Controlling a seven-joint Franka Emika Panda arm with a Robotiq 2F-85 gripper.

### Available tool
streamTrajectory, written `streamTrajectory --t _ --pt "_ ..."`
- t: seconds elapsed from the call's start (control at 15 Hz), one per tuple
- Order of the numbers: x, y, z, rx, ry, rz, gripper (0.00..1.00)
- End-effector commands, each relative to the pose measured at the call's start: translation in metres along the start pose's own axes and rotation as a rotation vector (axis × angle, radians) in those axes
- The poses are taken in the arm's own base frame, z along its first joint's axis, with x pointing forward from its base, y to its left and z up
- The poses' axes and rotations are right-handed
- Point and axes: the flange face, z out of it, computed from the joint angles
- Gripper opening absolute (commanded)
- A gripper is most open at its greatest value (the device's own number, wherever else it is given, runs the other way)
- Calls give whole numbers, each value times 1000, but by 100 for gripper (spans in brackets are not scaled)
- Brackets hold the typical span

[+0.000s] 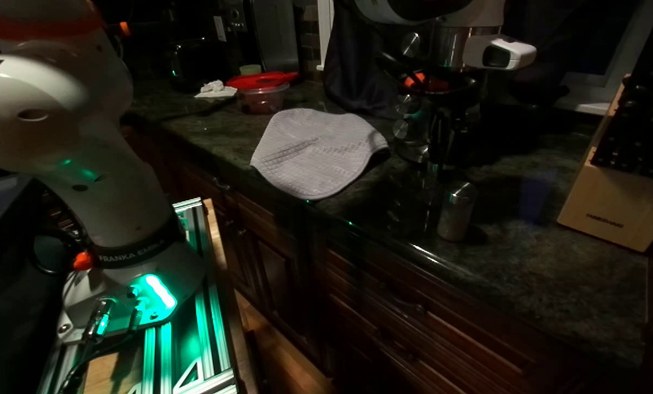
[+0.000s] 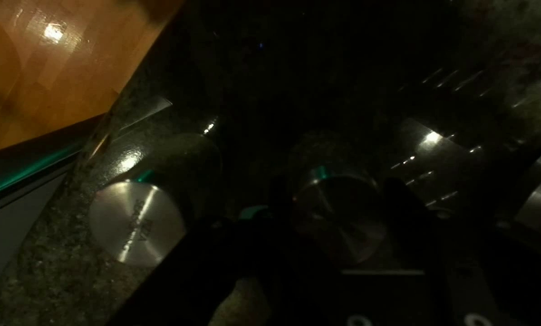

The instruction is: Put one jar on the silver stand.

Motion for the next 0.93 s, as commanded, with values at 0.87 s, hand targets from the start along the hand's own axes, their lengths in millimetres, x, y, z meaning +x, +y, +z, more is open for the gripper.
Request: streamTrajectory --t 0.87 --pt "22 24 -109 109 53 3 24"
